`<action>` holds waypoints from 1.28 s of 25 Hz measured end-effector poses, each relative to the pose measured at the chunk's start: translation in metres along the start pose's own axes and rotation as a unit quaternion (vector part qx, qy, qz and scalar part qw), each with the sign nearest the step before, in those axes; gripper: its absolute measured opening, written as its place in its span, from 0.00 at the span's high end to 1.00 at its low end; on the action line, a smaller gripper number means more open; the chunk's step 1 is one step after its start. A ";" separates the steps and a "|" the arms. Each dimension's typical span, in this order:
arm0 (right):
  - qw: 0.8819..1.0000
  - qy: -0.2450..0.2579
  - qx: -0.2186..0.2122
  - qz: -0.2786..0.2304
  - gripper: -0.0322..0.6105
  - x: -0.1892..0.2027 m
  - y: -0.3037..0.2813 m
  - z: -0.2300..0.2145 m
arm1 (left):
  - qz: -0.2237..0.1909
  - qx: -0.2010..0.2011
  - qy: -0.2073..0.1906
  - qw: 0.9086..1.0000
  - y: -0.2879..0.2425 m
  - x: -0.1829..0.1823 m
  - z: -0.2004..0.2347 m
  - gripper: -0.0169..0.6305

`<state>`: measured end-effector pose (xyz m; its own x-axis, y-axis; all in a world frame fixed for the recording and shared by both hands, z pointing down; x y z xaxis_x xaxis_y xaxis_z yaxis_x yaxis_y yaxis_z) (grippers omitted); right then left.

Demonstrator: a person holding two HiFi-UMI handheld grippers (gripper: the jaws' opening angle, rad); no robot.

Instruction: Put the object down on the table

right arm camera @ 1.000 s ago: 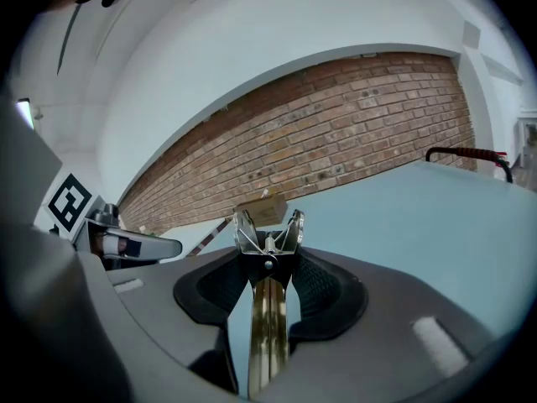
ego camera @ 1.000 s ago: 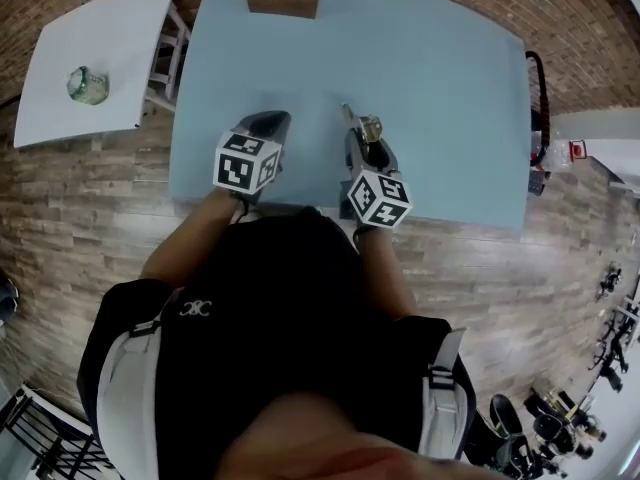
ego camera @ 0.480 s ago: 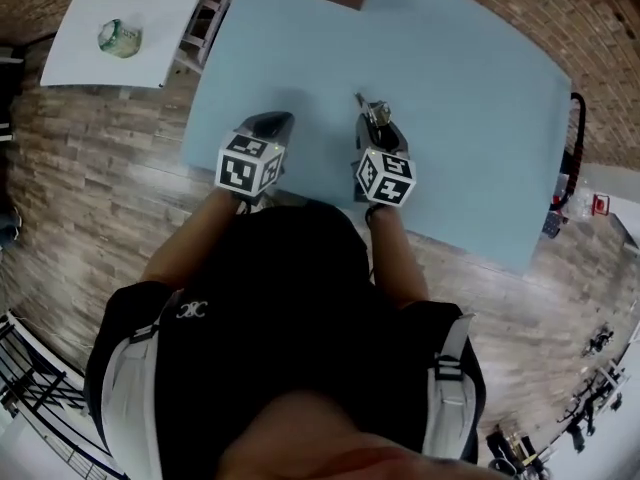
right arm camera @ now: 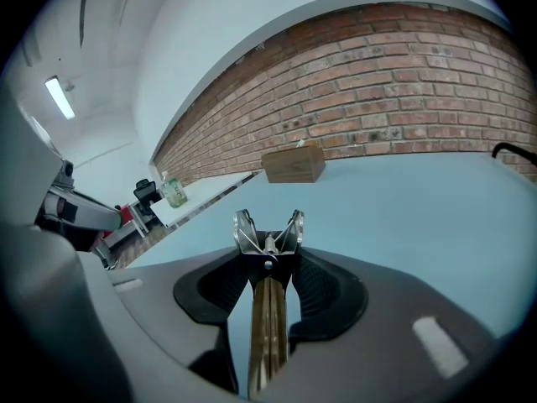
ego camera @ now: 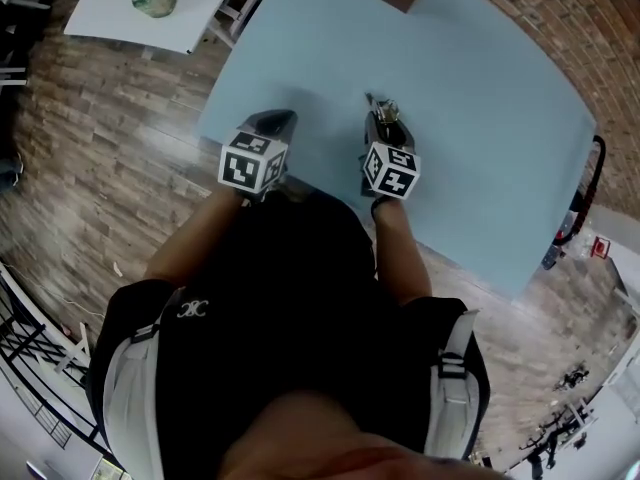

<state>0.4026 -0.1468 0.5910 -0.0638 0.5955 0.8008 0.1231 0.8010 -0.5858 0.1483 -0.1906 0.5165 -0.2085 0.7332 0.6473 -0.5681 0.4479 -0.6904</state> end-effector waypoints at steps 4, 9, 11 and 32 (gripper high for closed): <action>1.000 0.001 -0.007 0.017 0.67 0.011 -0.006 0.006 | 0.000 -0.003 0.005 1.000 0.003 0.006 0.007 0.97; 0.999 0.001 -0.010 0.042 0.67 0.024 -0.009 0.012 | -0.008 0.001 -0.006 1.000 0.008 0.006 0.005 0.97; 0.999 0.002 -0.011 0.049 0.67 0.028 -0.010 0.014 | -0.010 0.003 -0.006 1.000 0.009 0.006 0.005 0.97; 0.996 0.013 -0.009 0.092 0.68 0.044 -0.024 0.021 | -0.009 -0.004 -0.013 1.000 0.015 0.007 0.019 0.97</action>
<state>0.3759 -0.1384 0.6374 -0.0127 0.7299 0.6834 0.1480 0.6773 -0.7206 0.1232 -0.1883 0.5167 -0.2193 0.7116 0.6675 -0.5654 0.4649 -0.6813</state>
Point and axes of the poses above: the fingertips, and each gripper's own axes: y backward along the fingers, z to its left, x out of its underside, the point moved 10 cm from there along y, backward along the fingers, and after that the axes turned 9 degrees about y, right-handed, at the moved point
